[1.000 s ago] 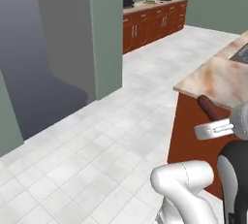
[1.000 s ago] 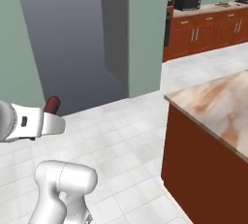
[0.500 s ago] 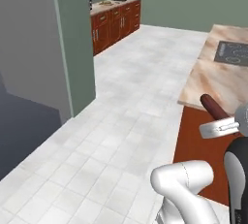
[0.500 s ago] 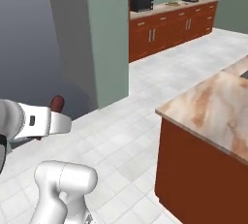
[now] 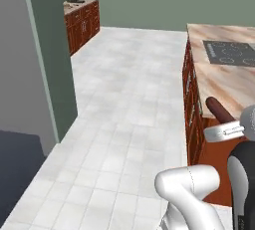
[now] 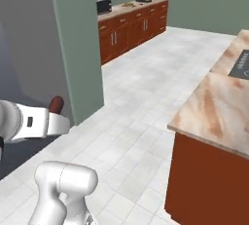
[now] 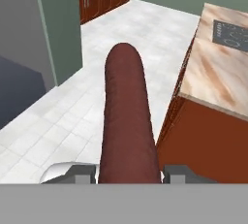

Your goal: Retrieve the sausage and cheese from the fridge and place them on the cutting board on the counter.

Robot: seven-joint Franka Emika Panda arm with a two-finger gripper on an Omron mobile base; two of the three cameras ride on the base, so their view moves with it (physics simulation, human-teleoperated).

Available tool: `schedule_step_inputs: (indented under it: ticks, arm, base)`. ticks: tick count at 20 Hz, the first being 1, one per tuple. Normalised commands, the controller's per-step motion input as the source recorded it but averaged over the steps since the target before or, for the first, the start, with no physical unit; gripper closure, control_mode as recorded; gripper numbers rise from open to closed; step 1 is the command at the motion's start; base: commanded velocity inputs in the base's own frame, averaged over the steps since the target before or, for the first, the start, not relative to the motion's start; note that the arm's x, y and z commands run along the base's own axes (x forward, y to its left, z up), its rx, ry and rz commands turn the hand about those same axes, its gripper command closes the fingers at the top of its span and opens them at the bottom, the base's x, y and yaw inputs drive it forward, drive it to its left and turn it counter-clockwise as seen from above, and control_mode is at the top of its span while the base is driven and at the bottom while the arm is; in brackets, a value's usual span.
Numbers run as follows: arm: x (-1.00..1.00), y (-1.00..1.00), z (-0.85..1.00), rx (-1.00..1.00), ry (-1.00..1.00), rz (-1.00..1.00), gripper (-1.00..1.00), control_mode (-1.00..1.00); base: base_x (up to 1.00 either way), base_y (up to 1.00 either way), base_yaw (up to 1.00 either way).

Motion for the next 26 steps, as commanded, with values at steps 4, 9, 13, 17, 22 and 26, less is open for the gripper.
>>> schedule_step_inputs:
  ticks: [4,9,13,17,22,26]
  arm:
    - [0.0,0.0,0.0,0.0,0.0,0.0,1.0,1.0]
    - [0.0,0.0,0.0,0.0,0.0,0.0,1.0,1.0]
    - [0.0,0.0,0.0,0.0,0.0,0.0,1.0,1.0]
    - [0.0,0.0,0.0,0.0,0.0,0.0,1.0,1.0]
    - [0.0,0.0,0.0,0.0,0.0,0.0,1.0,1.0]
    - [0.0,0.0,0.0,0.0,0.0,0.0,1.0,1.0]
  base:
    - [1.0,0.94,-0.48]
    - [1.0,0.96,-0.47]
    - [1.0,0.92,-0.31]
    - [1.0,0.34,-0.03]
    - [1.0,-0.25,0.06]
    - [1.0,-0.37,0.02]
